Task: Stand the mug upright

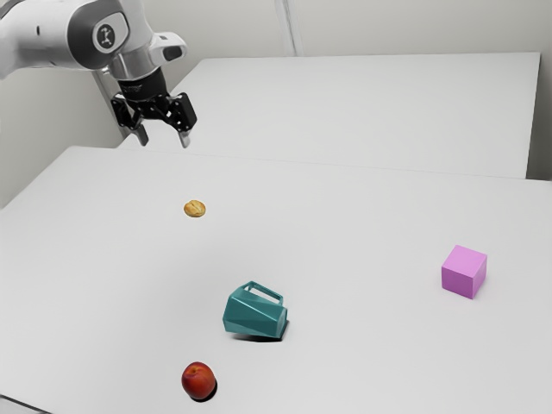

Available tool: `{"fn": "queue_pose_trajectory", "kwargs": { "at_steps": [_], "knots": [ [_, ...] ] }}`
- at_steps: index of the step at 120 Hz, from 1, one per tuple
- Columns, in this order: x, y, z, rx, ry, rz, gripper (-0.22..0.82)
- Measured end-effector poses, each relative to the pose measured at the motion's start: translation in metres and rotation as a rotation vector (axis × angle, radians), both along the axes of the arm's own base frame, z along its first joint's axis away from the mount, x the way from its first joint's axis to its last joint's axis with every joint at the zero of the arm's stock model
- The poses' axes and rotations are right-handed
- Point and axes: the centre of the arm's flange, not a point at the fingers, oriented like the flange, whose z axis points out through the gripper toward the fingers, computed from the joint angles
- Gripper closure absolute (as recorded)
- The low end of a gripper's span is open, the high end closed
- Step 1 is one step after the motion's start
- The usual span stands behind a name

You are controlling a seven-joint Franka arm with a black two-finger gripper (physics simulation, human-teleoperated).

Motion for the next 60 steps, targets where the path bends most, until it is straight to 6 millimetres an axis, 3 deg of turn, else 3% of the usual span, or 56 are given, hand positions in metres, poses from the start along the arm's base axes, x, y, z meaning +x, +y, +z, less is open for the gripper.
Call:
{"fn": "queue_pose_trajectory", "kwargs": {
  "at_steps": [32, 60],
  "knots": [
    [-0.012, -0.003, -0.003, -0.005, 0.012, -0.006, 0.02],
    [-0.034, 0.002, -0.027, -0.1, 0.046, 0.015, 0.02]
  ]
}}
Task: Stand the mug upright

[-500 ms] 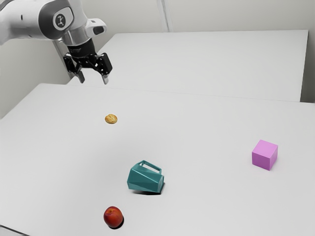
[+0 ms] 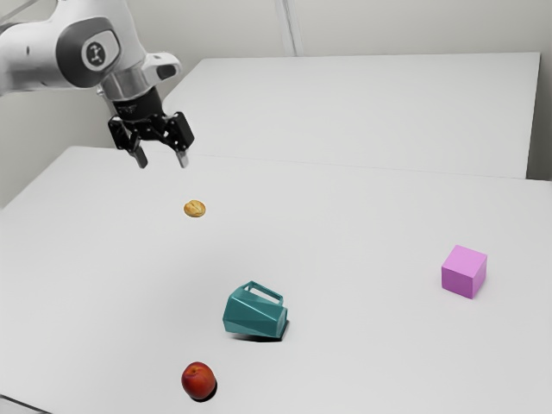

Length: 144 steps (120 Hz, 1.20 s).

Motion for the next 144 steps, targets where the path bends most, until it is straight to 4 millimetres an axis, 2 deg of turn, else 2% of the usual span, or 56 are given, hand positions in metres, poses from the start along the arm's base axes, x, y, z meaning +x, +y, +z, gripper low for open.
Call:
{"fn": "queue_pose_trajectory", "kwargs": {
  "at_steps": [13, 39, 62, 106, 144],
  "knots": [
    [-0.01, 0.005, -0.024, -0.079, 0.011, 0.02, 0.02],
    [-0.029, 0.007, -0.092, -0.261, 0.011, 0.055, 0.03],
    [-0.04, 0.01, -0.142, -0.393, -0.028, 0.09, 0.03],
    [-0.07, 0.011, -0.214, -0.573, -0.093, 0.124, 0.03],
    [-0.083, 0.016, -0.243, -0.672, -0.042, 0.066, 0.02]
  ]
}}
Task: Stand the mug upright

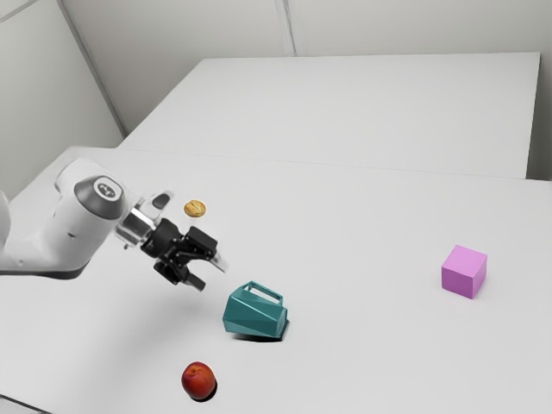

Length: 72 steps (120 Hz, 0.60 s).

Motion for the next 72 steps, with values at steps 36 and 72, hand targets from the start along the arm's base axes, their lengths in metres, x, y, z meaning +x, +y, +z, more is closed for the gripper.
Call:
{"fn": "queue_pose_trajectory", "kwargs": {
  "at_steps": [36, 72],
  "knots": [
    [-0.005, -0.011, -0.027, -0.064, 0.031, -0.086, 0.02],
    [-0.006, -0.027, -0.042, -0.202, -0.038, -0.068, 0.02]
  ]
}}
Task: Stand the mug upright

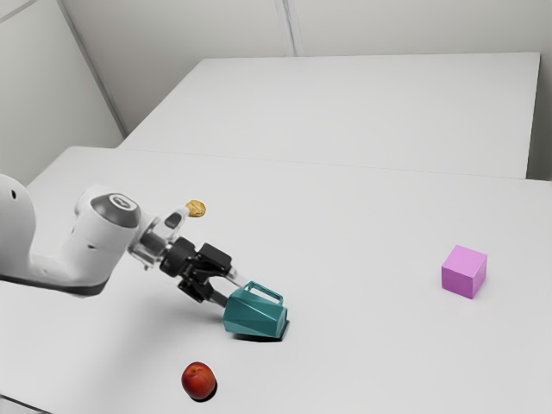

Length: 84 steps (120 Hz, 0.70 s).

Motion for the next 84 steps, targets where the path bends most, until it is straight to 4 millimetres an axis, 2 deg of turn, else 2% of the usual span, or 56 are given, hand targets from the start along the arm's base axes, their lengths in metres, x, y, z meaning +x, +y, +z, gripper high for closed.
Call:
{"fn": "queue_pose_trajectory", "kwargs": {
  "at_steps": [19, 41, 53, 74, 84],
  "knots": [
    [-0.006, -0.006, -0.013, -0.067, -0.027, 0.025, 0.03],
    [-0.006, -0.012, -0.015, -0.109, -0.086, 0.022, 0.07],
    [-0.005, -0.013, -0.015, -0.118, -0.115, 0.012, 0.2],
    [-0.004, -0.012, -0.014, -0.12, -0.158, -0.004, 0.51],
    [-0.004, -0.012, -0.013, -0.117, -0.174, -0.012, 0.62]
  ]
}}
